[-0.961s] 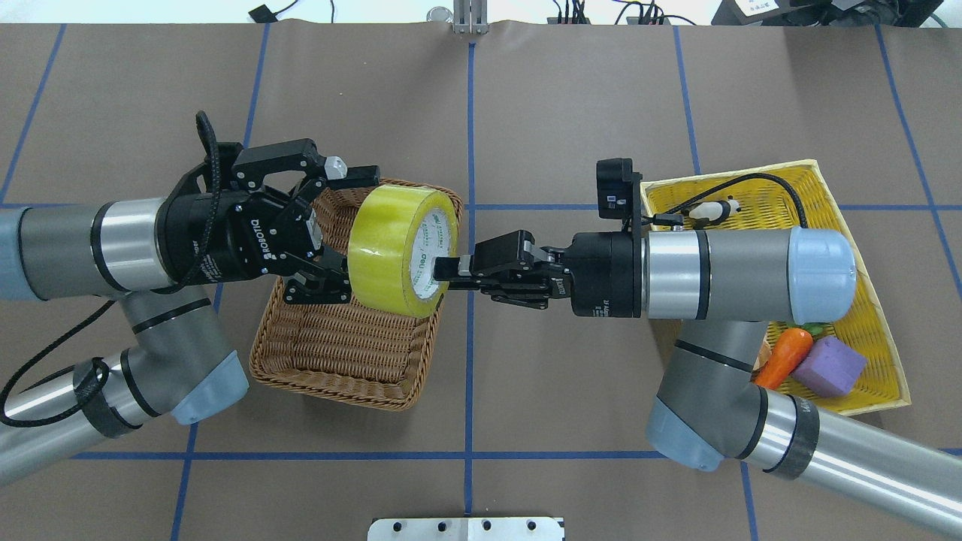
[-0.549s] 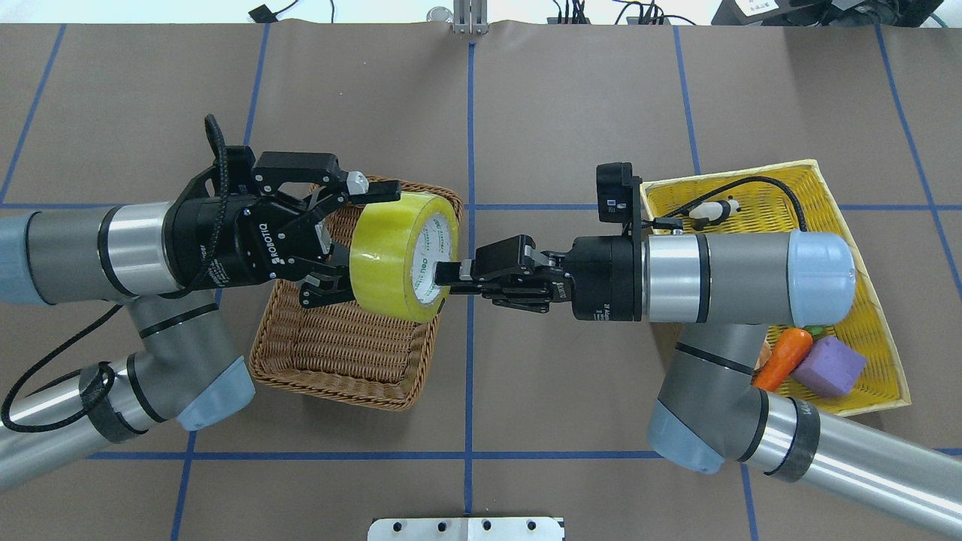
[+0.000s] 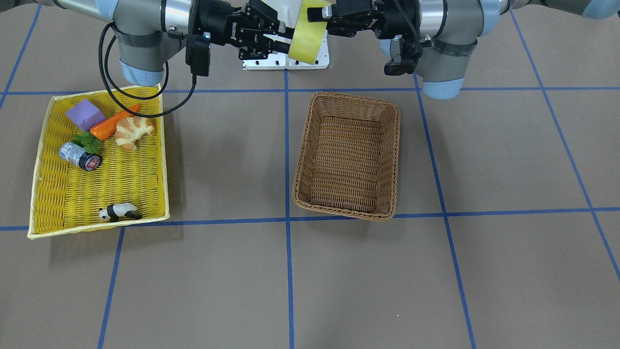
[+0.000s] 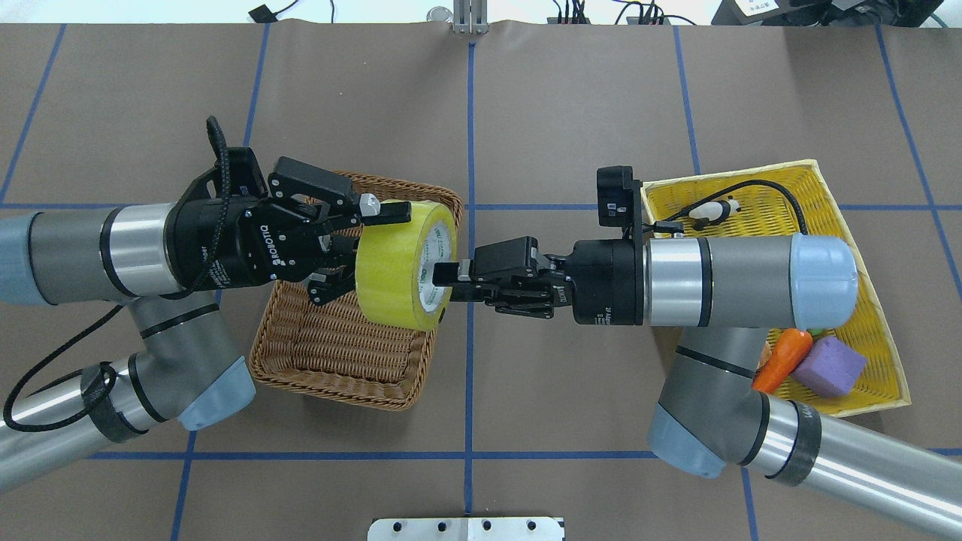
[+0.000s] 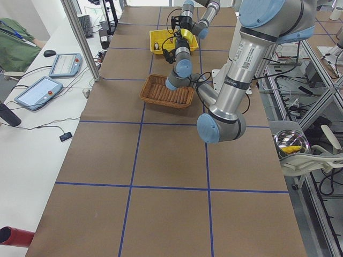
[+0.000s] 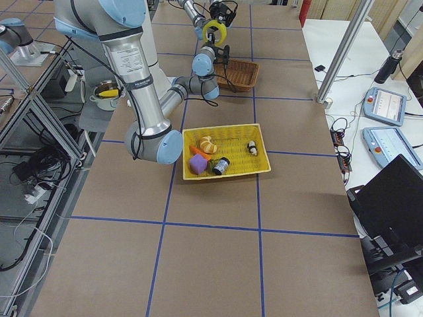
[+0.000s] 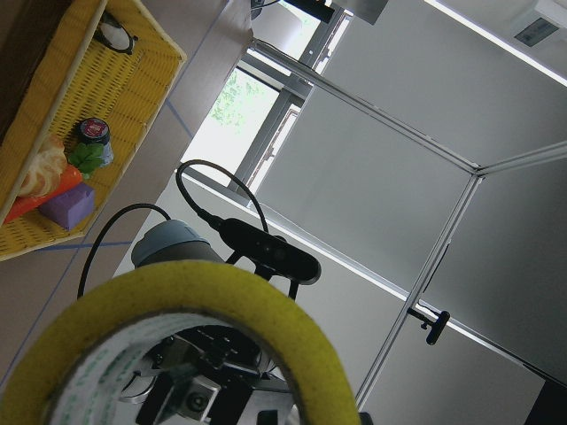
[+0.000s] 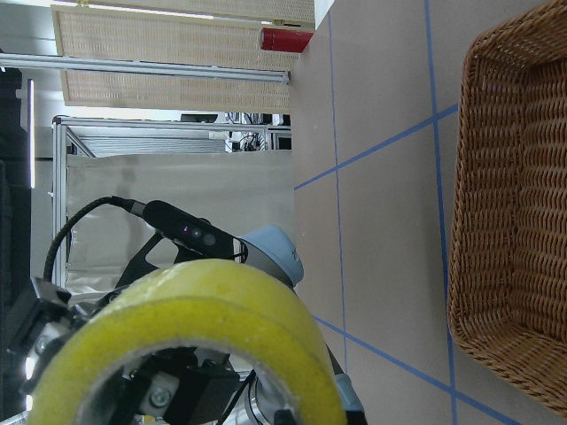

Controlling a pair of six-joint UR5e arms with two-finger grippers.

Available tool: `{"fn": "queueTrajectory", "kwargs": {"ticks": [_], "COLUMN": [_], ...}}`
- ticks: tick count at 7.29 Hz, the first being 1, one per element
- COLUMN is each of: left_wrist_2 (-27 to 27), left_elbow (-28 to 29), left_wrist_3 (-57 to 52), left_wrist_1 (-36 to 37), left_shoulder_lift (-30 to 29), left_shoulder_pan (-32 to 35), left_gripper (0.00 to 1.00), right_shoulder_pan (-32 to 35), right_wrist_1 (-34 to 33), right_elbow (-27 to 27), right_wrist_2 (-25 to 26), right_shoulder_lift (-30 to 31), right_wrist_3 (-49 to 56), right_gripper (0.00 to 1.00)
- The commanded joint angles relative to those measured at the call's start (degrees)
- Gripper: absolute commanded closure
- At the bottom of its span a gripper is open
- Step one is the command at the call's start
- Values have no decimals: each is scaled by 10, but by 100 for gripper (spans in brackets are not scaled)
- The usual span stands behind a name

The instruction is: Move tape to another basket

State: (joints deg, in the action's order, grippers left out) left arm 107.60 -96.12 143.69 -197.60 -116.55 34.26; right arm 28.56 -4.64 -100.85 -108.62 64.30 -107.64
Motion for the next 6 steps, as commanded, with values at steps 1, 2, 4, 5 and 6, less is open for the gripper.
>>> {"fn": "queueTrajectory", "kwargs": {"ticks": [1, 2, 4, 5, 6], "left_wrist_2": [3, 3, 3, 3, 3], "left_elbow": [3, 1, 4, 14, 16], "left_wrist_3": [0, 0, -4, -23, -89], "left_wrist_1": [-1, -1, 2, 10, 49], "left_shoulder_lift": [4, 5, 6, 13, 20], "left_shoulder_pan": [0, 0, 0, 1, 2], "left_gripper": [100, 100, 100, 100, 100], "right_shoulder_pan": [-1, 1, 40, 104, 174], "right_wrist_1": [0, 0, -6, -19, -67], "right_elbow": [-1, 0, -1, 7, 10], "right_wrist_2": [0, -3, -41, -116, -187], "right_shoulder_lift": [-1, 4, 36, 41, 41], "right_wrist_3": [-12, -12, -9, -3, 25], "right_gripper": [0, 0, 0, 0, 0]}}
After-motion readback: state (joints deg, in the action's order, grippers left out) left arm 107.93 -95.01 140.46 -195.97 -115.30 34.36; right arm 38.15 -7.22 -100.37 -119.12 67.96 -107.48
